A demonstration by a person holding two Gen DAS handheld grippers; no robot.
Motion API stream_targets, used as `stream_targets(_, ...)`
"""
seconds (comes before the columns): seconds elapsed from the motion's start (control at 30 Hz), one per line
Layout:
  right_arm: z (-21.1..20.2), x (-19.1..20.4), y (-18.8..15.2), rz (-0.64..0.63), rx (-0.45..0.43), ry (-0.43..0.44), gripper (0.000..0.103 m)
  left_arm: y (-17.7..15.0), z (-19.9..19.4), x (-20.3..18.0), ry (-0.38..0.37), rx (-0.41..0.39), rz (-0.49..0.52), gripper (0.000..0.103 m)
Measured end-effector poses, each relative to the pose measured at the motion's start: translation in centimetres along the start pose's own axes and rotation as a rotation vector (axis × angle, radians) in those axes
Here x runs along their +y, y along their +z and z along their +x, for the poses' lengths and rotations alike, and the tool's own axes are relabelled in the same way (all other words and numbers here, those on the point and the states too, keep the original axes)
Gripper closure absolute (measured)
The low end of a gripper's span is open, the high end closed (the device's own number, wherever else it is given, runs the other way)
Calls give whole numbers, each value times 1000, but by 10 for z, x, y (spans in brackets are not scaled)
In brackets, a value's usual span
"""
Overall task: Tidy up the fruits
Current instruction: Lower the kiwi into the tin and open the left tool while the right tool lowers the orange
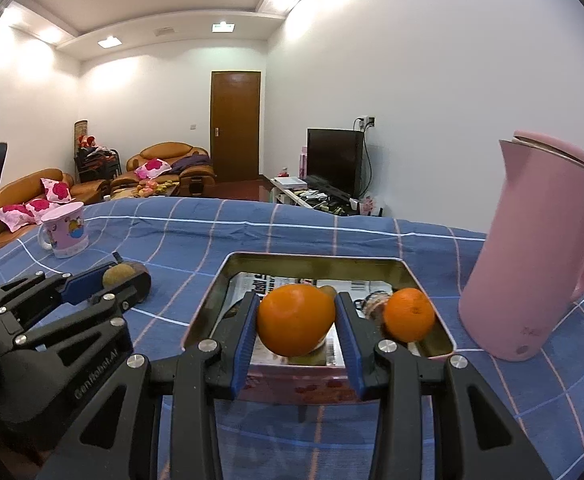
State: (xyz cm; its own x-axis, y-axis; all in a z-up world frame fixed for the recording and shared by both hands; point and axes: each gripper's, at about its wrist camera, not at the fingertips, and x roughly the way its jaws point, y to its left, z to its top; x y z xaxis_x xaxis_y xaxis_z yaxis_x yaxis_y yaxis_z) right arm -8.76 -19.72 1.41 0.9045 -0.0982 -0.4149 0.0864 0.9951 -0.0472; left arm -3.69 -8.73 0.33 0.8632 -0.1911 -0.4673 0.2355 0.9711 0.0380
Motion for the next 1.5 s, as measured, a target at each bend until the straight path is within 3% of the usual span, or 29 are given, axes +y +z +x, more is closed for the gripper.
stream_targets(0.9,5,-72,0,64,17,-141,62,15,22,-71,-125,36,62,74)
stream_targets(1.5,13,-86,5,76,16,-209,62,25,37,-93,-181,55,46,74)
